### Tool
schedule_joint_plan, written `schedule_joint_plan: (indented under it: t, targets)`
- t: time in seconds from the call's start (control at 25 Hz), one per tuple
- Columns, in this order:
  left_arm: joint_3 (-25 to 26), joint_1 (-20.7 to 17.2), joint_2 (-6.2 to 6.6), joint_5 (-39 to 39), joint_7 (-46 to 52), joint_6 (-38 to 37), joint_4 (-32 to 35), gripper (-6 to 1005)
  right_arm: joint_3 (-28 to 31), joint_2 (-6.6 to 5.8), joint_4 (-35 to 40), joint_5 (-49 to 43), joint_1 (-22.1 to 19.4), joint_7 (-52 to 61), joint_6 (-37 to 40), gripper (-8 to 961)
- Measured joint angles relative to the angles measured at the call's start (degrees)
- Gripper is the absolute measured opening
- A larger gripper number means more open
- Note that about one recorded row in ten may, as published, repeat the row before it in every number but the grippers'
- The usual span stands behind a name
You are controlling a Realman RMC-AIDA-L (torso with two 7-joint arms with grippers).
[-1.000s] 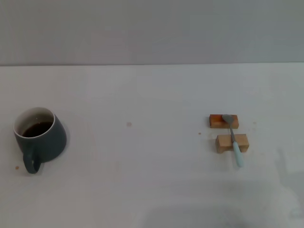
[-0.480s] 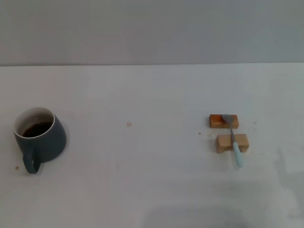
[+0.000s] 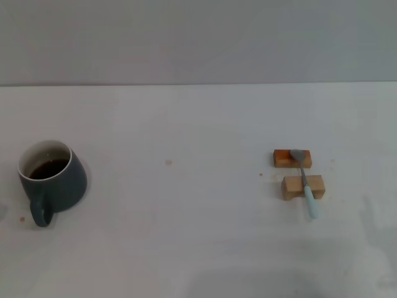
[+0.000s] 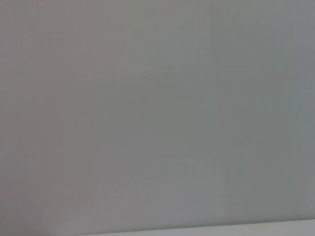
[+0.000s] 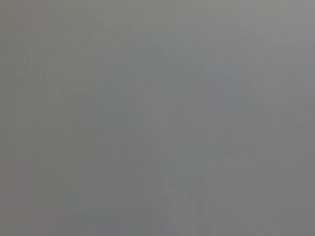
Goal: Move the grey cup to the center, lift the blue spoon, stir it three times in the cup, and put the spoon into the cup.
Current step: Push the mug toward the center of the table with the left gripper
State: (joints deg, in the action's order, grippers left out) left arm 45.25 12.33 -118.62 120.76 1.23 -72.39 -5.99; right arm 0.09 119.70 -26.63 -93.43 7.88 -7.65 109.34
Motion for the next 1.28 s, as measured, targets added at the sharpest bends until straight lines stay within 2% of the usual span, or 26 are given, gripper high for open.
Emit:
schedule_joint_plan:
  t: [0.44,0.6,0.8,1.28]
  targets:
    - [-3.4,2.3,0.02,0.0,0.0,3.6,-0.1,-2,0.0,0.00,0.1,0.0,-0.3,0.0,0.0,647]
    - [-6.1,3.6,-0.01,0.0,-1.9,4.8,-0.2,-2,0.0,0.00,0.1,0.0,-0.4,0.0,0.0,648]
    - [-7.9,4.1,-0.04,0.0,-4.9,6.8,-1.7,-2,0.0,0.00,0.1,0.0,-0.3,0.0,0.0,648]
    - [-13.5,4.6,-0.07,0.0,-5.3,7.0,-4.2,-2,0.0,0.00,0.2,0.0,-0.3,0.0,-0.2,648]
